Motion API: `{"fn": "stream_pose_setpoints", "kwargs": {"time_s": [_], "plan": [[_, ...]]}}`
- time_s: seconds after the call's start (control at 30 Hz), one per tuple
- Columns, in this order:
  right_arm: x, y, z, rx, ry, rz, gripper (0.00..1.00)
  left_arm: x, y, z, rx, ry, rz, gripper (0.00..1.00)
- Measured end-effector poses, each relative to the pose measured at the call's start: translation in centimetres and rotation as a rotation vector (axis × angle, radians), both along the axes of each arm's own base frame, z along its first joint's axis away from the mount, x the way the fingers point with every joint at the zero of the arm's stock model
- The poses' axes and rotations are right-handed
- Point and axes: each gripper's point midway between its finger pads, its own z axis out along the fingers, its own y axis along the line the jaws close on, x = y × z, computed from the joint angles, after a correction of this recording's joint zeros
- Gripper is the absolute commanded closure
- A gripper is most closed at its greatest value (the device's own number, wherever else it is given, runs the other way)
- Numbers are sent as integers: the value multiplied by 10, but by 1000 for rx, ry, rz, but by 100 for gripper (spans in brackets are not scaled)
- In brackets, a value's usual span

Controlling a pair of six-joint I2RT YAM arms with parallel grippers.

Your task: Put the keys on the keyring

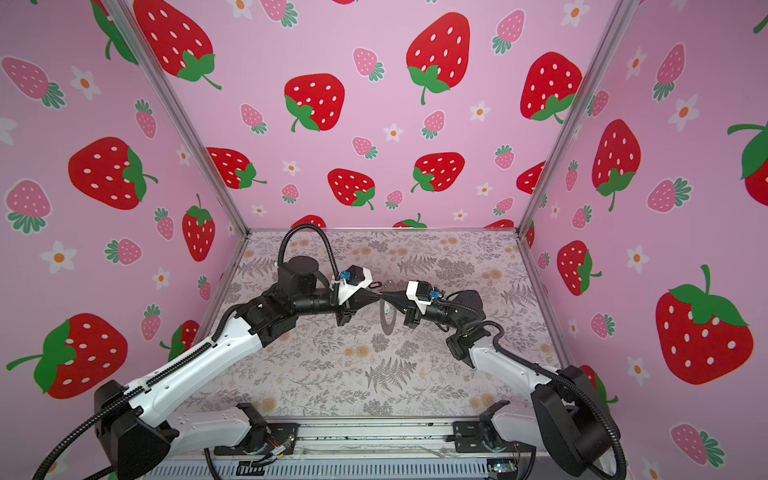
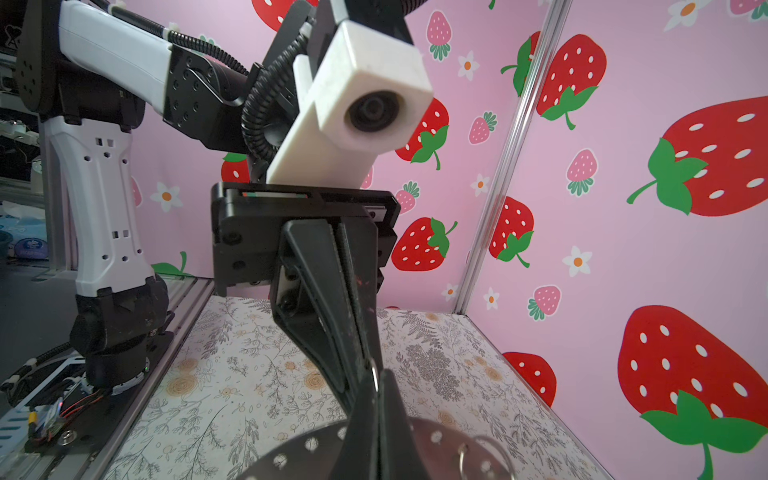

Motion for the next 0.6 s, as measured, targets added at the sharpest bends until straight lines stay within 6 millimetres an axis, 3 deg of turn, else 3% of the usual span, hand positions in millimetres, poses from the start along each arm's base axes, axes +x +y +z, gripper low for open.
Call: {"fn": "stream_pose_setpoints", "kwargs": {"time_s": [0.17, 0.43, 0.6], "plan": [[4, -2, -1, -23, -39, -53, 64, 3, 5, -6, 46, 18, 31, 100], [20, -13, 22, -101, -210, -246, 72, 18, 9, 6, 184, 36, 119, 100], [23, -8, 15, -168, -247, -265, 76, 19, 2, 1, 292, 61, 138, 100]]}}
